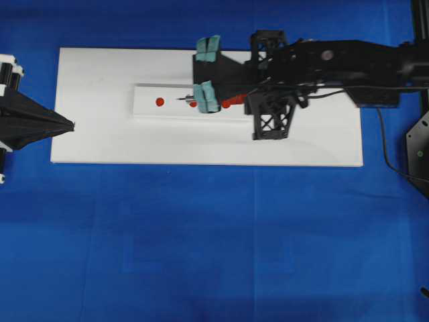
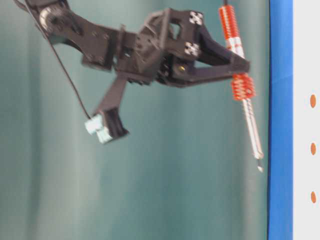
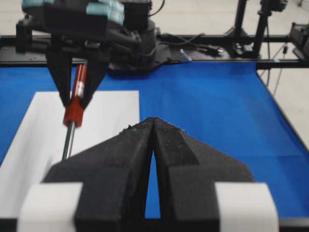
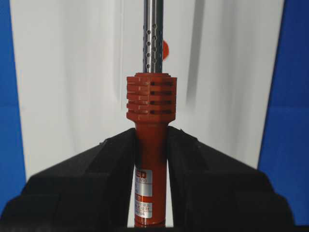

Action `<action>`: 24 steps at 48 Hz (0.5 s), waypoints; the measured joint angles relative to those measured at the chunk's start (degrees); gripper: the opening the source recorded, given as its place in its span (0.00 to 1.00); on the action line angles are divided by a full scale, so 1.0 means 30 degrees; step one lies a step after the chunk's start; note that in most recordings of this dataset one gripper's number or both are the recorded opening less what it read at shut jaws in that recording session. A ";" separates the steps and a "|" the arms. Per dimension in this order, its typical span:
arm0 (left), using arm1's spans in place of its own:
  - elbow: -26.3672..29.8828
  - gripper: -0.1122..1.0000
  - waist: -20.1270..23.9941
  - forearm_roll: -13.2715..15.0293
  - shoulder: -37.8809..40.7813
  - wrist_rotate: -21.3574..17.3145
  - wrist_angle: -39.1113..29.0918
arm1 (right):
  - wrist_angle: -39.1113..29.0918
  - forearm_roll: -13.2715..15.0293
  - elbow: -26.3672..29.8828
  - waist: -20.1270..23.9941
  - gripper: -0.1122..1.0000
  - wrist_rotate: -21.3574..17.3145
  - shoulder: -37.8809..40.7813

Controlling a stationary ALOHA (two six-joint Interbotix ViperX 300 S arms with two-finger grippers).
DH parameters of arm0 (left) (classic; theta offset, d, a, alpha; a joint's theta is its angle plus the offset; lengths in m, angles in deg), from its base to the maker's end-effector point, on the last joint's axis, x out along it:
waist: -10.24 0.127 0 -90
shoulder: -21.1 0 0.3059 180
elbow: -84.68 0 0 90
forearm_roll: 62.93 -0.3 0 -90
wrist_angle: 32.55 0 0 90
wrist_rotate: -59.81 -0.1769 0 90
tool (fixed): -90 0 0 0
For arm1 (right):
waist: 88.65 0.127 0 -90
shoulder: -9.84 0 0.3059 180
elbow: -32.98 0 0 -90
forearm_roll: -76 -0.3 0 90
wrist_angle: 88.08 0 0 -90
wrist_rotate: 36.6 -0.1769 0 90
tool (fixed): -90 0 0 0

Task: Touch the tip of the soldering iron to the mark.
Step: 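Tilt the iron tip down and lower it onto the left red dot, then hold the iron tip against the left red dot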

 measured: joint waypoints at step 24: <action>0.0000 0.10 -0.0029 -0.0029 0.0000 0.0000 0.0000 | 0.1289 -0.0029 0.1201 -0.0439 0.16 0.0000 0.2871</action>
